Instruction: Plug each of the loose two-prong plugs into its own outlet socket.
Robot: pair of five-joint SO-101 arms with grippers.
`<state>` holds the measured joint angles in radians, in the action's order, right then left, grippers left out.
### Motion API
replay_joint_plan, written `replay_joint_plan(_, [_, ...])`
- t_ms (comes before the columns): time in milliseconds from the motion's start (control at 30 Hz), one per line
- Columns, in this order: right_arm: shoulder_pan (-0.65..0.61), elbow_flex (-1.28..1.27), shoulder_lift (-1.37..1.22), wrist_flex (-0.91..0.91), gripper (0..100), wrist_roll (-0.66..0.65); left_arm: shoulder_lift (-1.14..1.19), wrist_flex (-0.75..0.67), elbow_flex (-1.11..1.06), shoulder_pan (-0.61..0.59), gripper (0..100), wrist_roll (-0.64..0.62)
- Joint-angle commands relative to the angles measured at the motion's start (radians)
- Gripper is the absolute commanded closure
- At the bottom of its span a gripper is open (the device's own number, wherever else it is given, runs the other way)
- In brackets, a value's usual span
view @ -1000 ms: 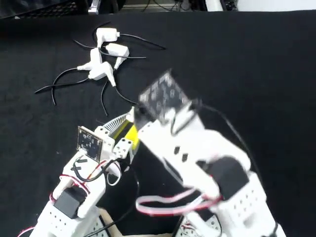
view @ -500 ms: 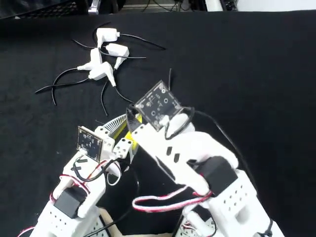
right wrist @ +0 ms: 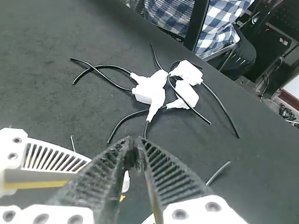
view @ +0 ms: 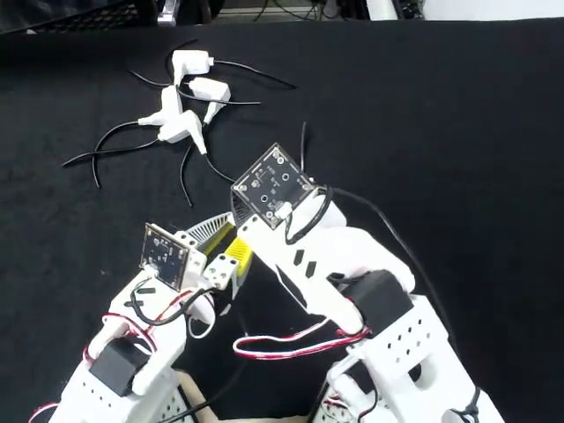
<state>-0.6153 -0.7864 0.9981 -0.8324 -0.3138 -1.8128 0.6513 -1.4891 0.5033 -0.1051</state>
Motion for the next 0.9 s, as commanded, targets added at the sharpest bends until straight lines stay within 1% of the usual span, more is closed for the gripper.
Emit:
replay_joint_plan(0, [0.034, -0.005, -0.002, 0.017, 98.7, -0.006, -0.014, 0.008, 0.065, 0.007, 97, -0.006])
replay_joint_plan(100, [0.058, -0.03, 0.001, 0.032, 98.7, -0.009, -0.014, 0.008, 0.076, 0.002, 97, -0.006])
replay_joint_plan(267, [0.101, -0.091, -0.002, 0.107, 98.7, -0.011, -0.014, 0.012, 0.116, -0.081, 97, -0.014])
replay_joint_plan(400, [0.104, -0.116, -0.004, 0.13, 98.7, -0.011, -0.014, 0.091, 0.197, -0.119, 97, -0.014])
replay_joint_plan(567, [0.104, -0.12, -0.007, 0.13, 98.7, -0.011, -0.015, 0.183, 0.289, -0.116, 97, -0.014])
replay_joint_plan(867, [0.104, -0.113, -0.188, 0.207, 98.7, -0.038, -0.015, 0.198, 0.332, -0.122, 97, -0.014])
